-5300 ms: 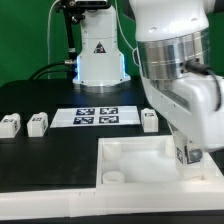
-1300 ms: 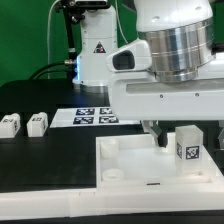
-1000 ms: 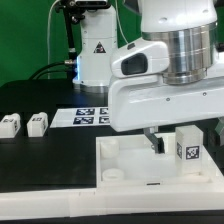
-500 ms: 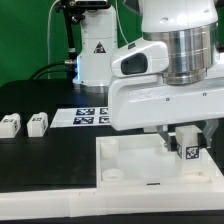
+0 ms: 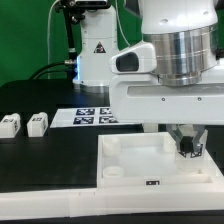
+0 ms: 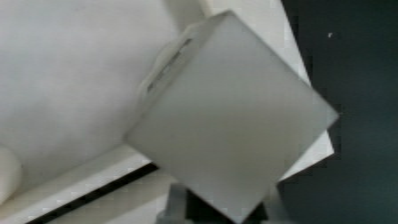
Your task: Assemble one leg
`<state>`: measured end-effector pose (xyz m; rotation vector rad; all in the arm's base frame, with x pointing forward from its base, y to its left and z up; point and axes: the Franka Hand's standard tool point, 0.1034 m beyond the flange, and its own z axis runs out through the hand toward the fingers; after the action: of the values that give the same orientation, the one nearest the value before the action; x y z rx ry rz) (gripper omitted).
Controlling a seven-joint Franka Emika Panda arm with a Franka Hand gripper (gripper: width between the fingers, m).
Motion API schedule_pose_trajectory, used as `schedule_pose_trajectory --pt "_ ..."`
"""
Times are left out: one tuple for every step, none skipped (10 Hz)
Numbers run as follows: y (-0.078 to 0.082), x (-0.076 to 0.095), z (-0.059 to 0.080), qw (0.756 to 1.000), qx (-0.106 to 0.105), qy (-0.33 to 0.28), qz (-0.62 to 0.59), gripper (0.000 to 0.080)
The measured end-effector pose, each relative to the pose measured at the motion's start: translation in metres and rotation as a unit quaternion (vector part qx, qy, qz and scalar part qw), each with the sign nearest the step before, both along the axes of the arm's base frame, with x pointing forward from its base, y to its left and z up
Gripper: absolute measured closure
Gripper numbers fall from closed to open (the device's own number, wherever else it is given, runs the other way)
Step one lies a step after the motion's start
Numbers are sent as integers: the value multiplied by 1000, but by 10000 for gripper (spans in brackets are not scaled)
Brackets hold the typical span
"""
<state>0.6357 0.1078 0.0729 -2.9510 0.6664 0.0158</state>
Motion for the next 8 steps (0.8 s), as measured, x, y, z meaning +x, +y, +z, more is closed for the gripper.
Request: schedule_pose_trajectory --pt "0 0 0 1000 0 0 1 797" --pt "0 0 0 1000 -1 -2 28 797" --pt "1 -4 2 998 -6 17 55 797" --pt "4 -3 6 992 -13 26 119 716" --pt "6 -4 7 976 -24 27 215 579" --pt "9 -5 7 959 -24 22 281 579" --pt "7 -4 6 948 -23 18 316 396" --pt "5 -4 6 934 -22 15 356 255"
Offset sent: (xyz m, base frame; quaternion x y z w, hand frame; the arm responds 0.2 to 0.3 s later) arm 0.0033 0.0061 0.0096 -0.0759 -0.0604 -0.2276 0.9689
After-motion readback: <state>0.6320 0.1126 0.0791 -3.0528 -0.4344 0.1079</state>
